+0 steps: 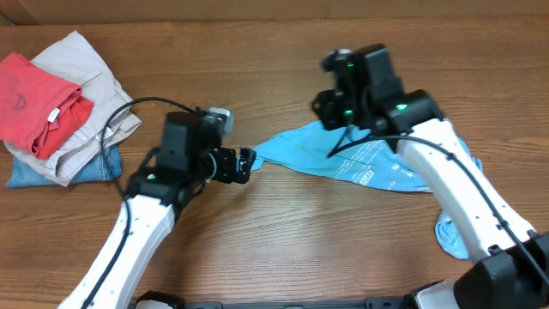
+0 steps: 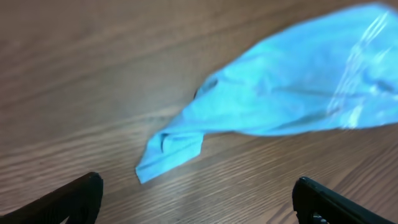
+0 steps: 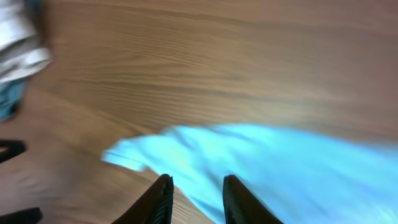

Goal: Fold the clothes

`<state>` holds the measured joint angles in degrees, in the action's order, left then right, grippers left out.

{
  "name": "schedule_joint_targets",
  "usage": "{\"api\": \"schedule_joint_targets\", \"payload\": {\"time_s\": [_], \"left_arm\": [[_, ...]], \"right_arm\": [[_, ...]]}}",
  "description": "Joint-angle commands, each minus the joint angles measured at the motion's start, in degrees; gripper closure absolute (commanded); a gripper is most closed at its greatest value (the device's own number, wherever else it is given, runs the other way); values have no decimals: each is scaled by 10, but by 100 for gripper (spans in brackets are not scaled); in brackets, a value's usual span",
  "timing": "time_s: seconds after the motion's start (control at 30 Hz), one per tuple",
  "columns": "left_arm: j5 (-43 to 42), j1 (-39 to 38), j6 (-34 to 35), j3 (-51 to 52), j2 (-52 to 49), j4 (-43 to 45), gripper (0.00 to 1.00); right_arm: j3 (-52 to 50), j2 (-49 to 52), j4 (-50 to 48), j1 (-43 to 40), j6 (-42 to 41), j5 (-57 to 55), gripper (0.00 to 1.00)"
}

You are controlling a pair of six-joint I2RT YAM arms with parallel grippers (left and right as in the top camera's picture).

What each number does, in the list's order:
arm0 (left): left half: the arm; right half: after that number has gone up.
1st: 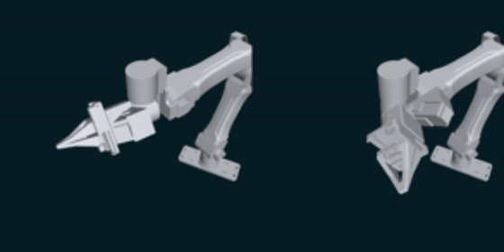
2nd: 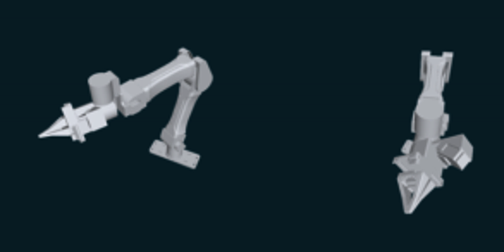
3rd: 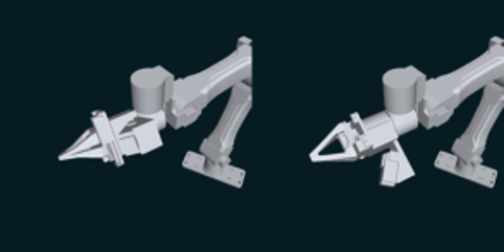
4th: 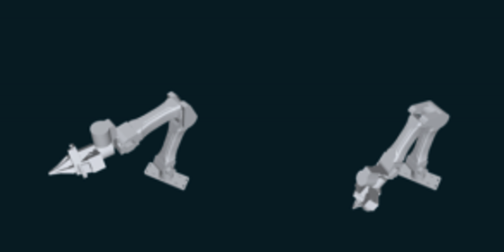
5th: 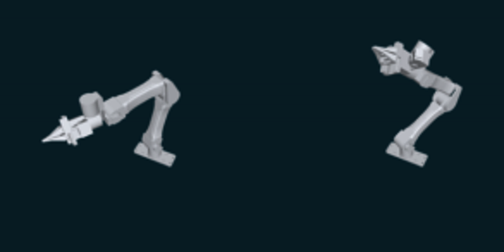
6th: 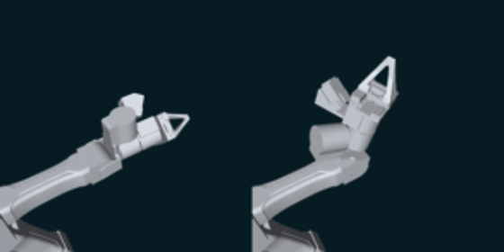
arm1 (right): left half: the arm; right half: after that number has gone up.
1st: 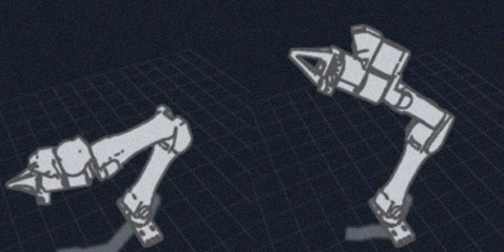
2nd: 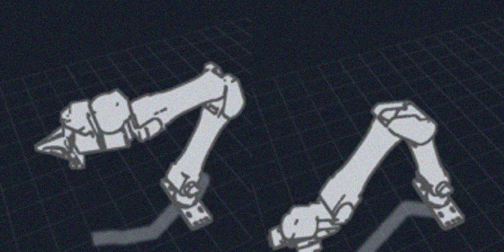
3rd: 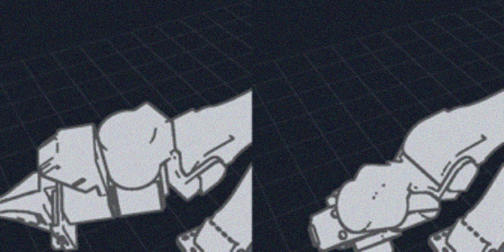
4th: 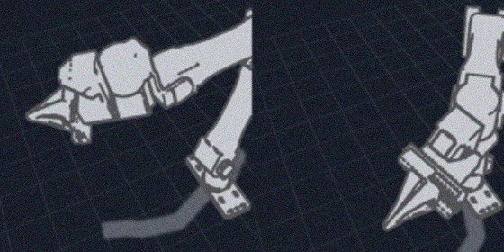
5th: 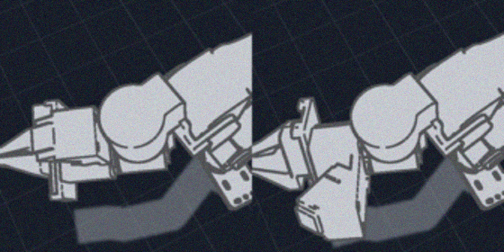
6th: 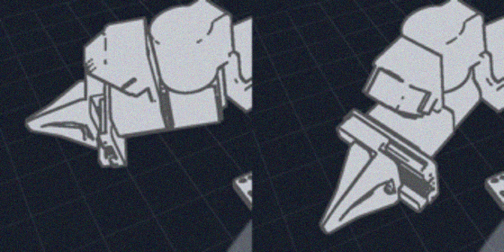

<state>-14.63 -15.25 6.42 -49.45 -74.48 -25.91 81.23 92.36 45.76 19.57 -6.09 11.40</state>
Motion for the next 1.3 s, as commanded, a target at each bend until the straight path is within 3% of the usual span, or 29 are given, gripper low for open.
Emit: {"api": "schedule_joint_targets", "payload": {"time_s": [0.0,0.2,0.47,0.73,0.97,1.03,1.1,1.27], "left_arm": [[31,-17,-13,-13,-50,10,0],[30,-19,-13,-13,-102,21,0],[33,-16,-13,-21,-82,22,0],[33,-16,-13,-22,-68,22,0],[32,-16,-13,-22,-68,22,0],[32,-16,-13,-22,-68,22,0],[32,-16,-13,-22,-68,22,0],[32,-16,-13,-22,-68,21,0]], "right_arm": [[5,-26,57,-49,-91,-114,68],[-2,-26,151,-183,-193,-153,64],[-62,-26,160,-359,-221,-126,63],[-207,-26,98,-497,-252,-126,63],[-320,-26,11,-563,-259,-91,64],[-335,-26,-6,-565,-258,-85,75],[-340,-26,-13,-565,-254,-82,94],[-326,-26,-19,-565,-239,-39,96]]}}
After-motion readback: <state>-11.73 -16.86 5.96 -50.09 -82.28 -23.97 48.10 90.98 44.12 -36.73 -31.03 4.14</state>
